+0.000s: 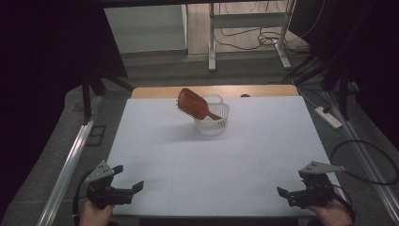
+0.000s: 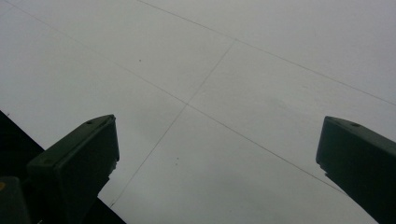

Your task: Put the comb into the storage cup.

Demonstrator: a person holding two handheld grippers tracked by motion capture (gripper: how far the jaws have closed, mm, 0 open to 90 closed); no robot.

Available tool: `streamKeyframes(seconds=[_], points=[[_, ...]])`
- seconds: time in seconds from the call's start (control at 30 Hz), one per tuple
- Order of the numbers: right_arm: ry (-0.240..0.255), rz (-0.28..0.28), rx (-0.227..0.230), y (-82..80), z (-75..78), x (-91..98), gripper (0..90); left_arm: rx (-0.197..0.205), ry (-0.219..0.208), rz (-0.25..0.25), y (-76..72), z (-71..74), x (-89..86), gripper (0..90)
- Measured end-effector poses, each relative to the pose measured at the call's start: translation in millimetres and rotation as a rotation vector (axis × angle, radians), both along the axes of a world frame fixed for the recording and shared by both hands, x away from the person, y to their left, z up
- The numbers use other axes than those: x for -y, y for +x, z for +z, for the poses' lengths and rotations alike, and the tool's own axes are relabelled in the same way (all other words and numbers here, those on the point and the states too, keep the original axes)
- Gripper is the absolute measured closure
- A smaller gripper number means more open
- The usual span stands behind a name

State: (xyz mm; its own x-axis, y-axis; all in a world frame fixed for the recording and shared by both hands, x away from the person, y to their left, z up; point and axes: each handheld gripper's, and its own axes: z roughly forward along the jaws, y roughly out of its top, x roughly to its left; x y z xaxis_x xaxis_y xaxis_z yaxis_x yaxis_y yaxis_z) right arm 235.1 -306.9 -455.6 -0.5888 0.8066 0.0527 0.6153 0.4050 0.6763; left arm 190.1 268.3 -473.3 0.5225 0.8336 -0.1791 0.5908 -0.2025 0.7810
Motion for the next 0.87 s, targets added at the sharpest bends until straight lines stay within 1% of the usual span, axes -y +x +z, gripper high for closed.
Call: streamKeyframes(seconds=[0.37,0.5,0.53,0.57,0.63,0.87], points=[[0.000,0.000,0.001,-0.1,0.0,-0.1,0.0,-0.023,0.019,0.004,-6.0,-4.4,-3.3,0.0],[0.002,-0.001,0.001,-0.4,0.2,0.1,0.0,-0.032,0.035,0.001,-7.4,-6.2,-2.5,0.0],[0.001,-0.002,0.001,-0.6,0.2,0.2,0.0,-0.039,0.049,-0.002,-8.0,-7.1,-1.4,0.0],[0.001,-0.002,0.001,-0.6,0.2,0.2,0.0,-0.039,0.049,-0.002,-8.0,-7.1,-1.4,0.0],[0.000,-0.002,0.002,-0.8,0.3,0.1,0.0,-0.049,0.069,-0.005,-8.4,-8.5,0.3,0.0],[-0.001,0.000,0.002,-0.8,0.0,0.1,0.0,-0.053,0.061,0.001,-7.5,-9.1,0.0,0.0]])
